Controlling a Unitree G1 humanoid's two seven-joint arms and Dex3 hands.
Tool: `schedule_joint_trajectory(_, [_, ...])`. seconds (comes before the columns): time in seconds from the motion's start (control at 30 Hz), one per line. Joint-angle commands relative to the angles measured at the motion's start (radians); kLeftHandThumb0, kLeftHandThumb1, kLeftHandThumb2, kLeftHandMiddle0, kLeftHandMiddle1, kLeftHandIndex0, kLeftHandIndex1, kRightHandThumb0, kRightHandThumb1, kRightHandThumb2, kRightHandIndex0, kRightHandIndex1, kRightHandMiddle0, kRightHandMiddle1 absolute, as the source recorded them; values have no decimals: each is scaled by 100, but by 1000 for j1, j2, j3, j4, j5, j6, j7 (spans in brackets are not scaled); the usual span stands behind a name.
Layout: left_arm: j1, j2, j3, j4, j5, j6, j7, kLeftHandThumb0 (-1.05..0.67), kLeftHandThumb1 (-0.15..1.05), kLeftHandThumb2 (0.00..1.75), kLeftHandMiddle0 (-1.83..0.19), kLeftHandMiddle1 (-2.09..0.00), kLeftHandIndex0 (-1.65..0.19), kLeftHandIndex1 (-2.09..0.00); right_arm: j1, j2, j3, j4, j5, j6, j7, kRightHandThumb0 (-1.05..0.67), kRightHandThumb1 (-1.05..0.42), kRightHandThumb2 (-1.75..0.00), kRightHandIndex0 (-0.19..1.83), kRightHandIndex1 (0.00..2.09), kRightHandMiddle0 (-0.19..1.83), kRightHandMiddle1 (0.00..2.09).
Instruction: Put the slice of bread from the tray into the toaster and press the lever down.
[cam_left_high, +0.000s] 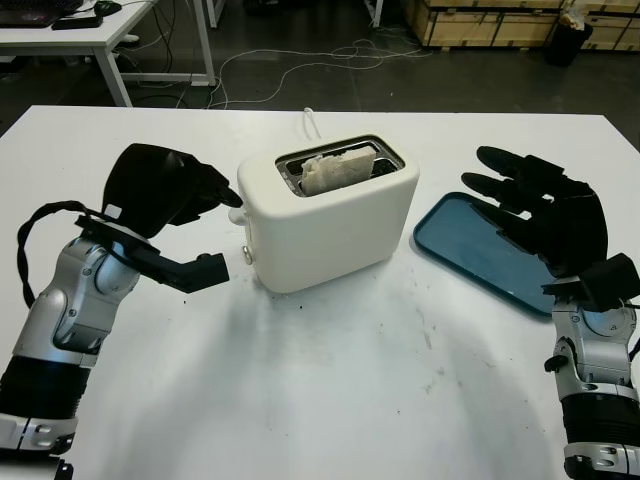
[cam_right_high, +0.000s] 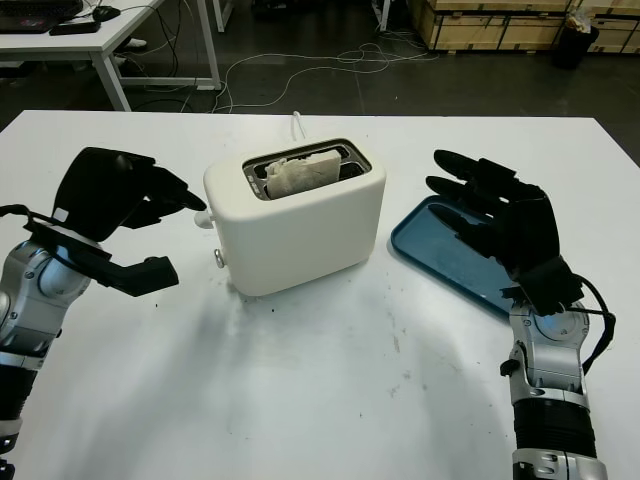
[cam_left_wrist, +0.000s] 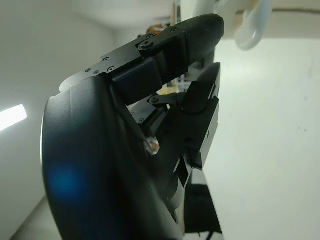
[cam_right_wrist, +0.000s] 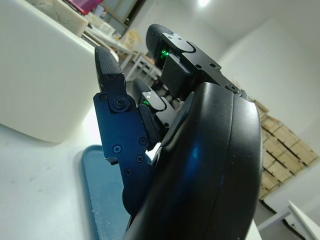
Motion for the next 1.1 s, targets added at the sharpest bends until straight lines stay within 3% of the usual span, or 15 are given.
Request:
schedule_joint_trajectory(0.0, [-21,4,-17,18,-9,-17,-1,14,71,1,-109,-107,-145,-2,9,7,-9,-17,22,-8,8,-37,-89,0,86,1,79,0])
schedule_joint_trajectory(0.5, [-95,72,-48,63,3,-51,-74,13,65,0,-115,-98,-146,-2,18,8,-20,-16,27,-26,17,-36,-88,0,88,1,80,0])
schedule_joint_trajectory(1.07, [-100,79,-72,113,3,-51,-99,6,67,0,-117,-82,-142,0,32,9,-32,-30,40,-26,26,-36,-88,0,88,0,80,0])
